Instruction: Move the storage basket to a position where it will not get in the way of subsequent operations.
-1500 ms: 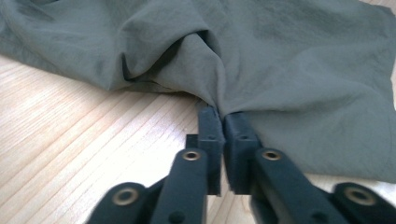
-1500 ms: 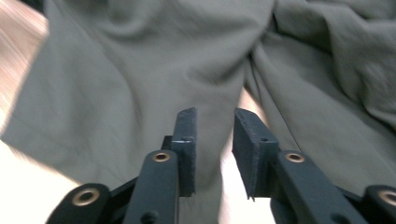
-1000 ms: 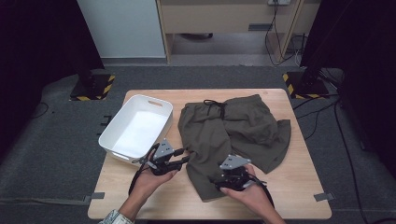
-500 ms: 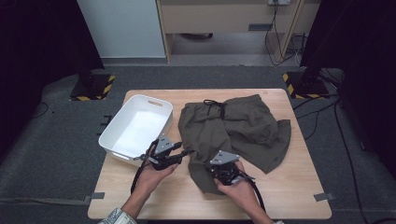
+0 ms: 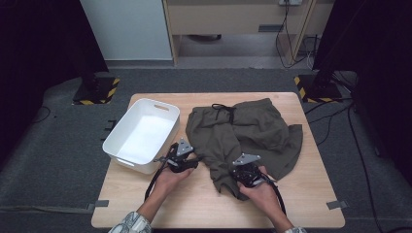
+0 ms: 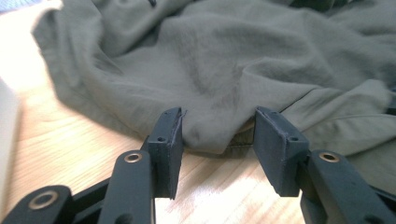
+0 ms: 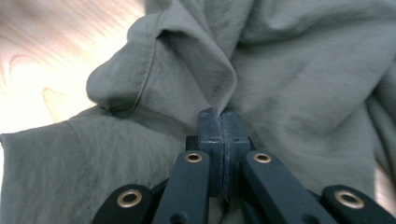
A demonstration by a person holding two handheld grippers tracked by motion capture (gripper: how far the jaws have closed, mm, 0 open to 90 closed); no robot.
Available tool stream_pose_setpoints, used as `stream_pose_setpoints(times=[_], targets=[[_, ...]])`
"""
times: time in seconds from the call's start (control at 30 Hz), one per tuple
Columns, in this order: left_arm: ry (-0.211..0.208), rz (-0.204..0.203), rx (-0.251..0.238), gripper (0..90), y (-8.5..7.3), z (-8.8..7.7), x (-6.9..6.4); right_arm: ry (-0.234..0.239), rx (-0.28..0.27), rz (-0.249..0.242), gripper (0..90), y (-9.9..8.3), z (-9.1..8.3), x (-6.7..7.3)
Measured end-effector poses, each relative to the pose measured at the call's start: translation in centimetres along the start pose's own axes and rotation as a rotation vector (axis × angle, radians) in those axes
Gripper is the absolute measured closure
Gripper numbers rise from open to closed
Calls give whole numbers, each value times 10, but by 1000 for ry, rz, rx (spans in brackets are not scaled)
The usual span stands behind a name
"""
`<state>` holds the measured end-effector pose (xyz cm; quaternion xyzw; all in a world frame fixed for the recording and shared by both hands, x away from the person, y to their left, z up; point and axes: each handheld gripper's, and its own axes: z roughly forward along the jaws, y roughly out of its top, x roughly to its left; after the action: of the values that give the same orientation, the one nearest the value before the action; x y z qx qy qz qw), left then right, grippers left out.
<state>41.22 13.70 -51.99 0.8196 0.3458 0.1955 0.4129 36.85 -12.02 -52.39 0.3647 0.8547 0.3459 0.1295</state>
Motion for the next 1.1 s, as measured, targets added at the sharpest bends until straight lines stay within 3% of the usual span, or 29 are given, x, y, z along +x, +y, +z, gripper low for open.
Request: stream_pose_setpoints(times=[0.03, 0.13, 0.23, 0.33, 0.43, 0.53, 0.77, 0.97, 1.03, 1.1], targets=[[5, 19, 8, 504, 0, 4, 1, 3, -1, -5, 900, 0, 0, 1], [-7, 13, 19, 476, 0, 11, 3, 35, -5, -14, 900, -1, 0, 2], [-10, 36, 38, 483, -1, 19, 2, 62, -8, -29, 900, -1, 1, 5], [21, 63, 56, 626, 2, 24, 2, 76, -11, -34, 900, -1, 2, 8], [9, 48, 80, 795, 4, 29, 3, 88, -9, -37, 899, 0, 2, 10], [4, 57, 97, 882, 7, 30, 2, 97, -8, -43, 900, 0, 3, 13], [46, 26, 63, 887, 19, 18, 7, 136, 1, -73, 900, 1, 3, 24], [72, 49, 66, 882, 20, 18, 5, 191, -6, -106, 893, 6, 11, 47], [66, 51, 52, 871, 19, 16, 6, 209, -15, -110, 837, 8, 13, 52], [61, 49, 32, 833, 19, 13, 6, 206, -24, -107, 724, 9, 14, 54]])
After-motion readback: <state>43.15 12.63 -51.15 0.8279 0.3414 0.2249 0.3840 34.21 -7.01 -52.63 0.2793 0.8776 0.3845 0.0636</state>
